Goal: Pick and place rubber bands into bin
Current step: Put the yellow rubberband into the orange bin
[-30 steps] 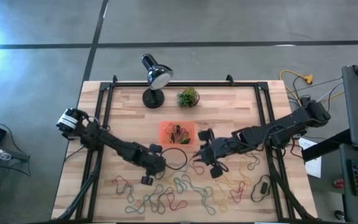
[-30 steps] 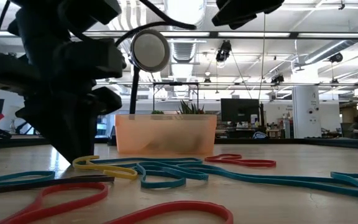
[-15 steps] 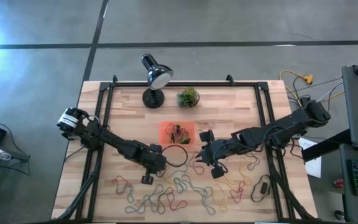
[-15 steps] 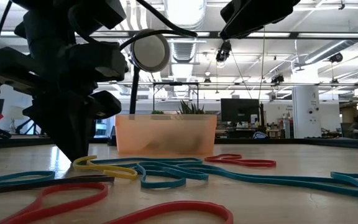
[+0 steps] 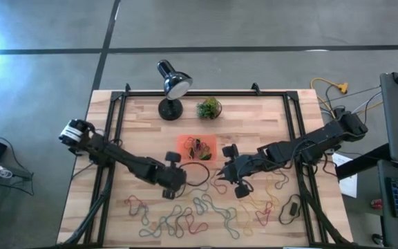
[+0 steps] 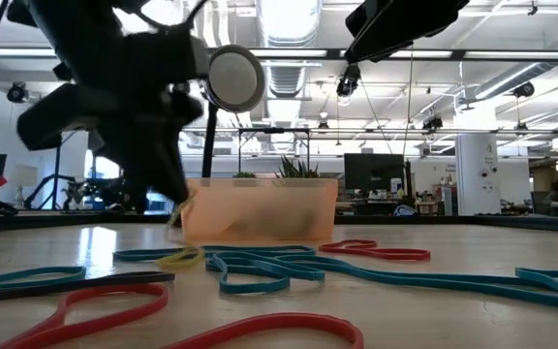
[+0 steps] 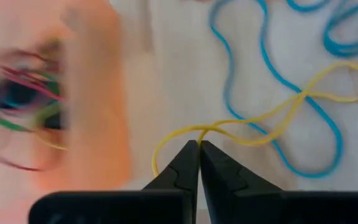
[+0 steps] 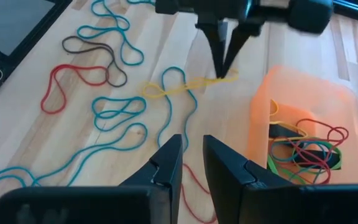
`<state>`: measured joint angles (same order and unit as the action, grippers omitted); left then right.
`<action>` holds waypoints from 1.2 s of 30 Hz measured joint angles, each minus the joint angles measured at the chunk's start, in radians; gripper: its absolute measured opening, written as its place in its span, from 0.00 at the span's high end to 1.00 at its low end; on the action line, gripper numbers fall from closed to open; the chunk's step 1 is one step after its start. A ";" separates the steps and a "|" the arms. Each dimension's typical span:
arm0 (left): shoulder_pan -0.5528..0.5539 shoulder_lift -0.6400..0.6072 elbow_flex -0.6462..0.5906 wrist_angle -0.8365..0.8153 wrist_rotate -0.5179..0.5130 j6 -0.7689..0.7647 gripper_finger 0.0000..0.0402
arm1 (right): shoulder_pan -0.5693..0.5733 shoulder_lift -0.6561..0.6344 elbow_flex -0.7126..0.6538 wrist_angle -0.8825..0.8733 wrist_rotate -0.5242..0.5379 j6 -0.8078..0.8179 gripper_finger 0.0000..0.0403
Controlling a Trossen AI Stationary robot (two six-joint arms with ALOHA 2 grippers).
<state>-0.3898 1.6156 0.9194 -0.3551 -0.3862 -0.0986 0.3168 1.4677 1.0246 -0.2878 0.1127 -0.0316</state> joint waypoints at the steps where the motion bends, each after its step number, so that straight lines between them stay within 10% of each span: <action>1: -0.009 -0.001 0.007 0.004 -0.035 0.007 1.00 | 0.000 0.000 -0.001 -0.001 0.000 0.003 0.85; 19: -0.047 -0.046 0.092 0.008 -0.802 0.228 1.00 | 0.000 0.000 -0.014 -0.001 0.021 0.006 0.87; 28: 0.108 -0.046 0.088 0.007 -0.692 0.244 1.00 | 0.000 0.000 -0.015 -0.001 0.020 0.006 0.87; 36: 0.268 -0.046 0.088 0.008 -0.319 0.237 1.00 | 0.000 0.000 -0.024 0.000 0.018 0.025 0.87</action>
<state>-0.1216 1.5692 1.0077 -0.3474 -0.7053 0.1383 0.3168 1.4677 1.0005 -0.2876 0.1303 -0.0063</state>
